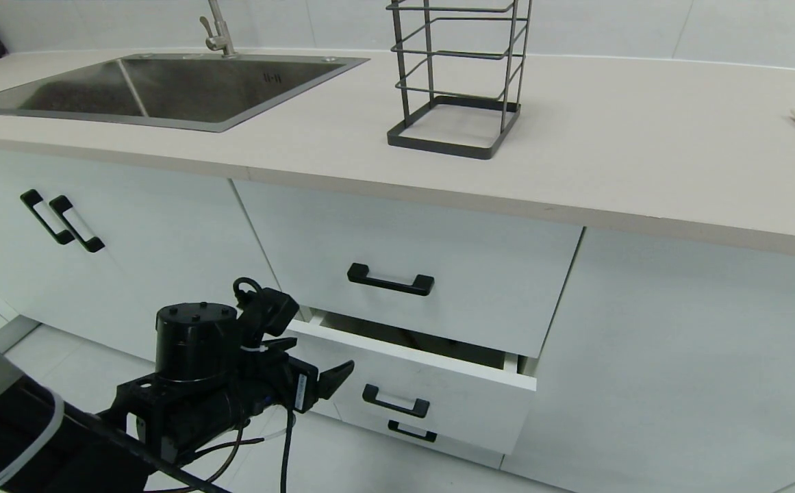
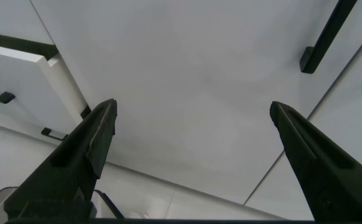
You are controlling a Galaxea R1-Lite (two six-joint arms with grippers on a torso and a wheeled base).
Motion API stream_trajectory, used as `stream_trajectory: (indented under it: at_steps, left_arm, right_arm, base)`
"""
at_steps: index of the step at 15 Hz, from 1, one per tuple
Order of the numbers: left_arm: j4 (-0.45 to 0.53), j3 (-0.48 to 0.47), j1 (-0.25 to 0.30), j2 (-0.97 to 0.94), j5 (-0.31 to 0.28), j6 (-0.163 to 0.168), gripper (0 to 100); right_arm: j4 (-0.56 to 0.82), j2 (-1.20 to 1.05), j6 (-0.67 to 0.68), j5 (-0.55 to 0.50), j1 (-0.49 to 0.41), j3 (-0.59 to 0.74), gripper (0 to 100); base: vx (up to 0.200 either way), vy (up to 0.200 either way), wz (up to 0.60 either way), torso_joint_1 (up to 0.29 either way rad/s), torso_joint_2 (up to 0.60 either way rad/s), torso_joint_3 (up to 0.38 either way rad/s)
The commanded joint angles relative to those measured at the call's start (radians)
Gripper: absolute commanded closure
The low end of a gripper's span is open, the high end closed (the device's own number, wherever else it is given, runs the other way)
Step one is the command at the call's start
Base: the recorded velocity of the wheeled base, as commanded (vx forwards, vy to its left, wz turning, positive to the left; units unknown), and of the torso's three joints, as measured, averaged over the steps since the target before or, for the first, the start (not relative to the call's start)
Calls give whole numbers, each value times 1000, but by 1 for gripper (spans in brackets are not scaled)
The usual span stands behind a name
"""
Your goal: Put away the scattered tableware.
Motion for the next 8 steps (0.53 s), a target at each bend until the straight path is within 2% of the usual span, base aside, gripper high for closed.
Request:
stream_trajectory:
  at_steps: [1,8]
  left_arm:
    - [-14,-13,0,27,-1,-3,0]
    - [-18,-71,0,61,-4,-5,0]
  right_arm:
    - [0,1,0,1,1,0,0]
    - [0,3,0,1,-1,0,0]
  base:
    - [0,0,0,0,0,0]
    - [0,0,0,0,0,0]
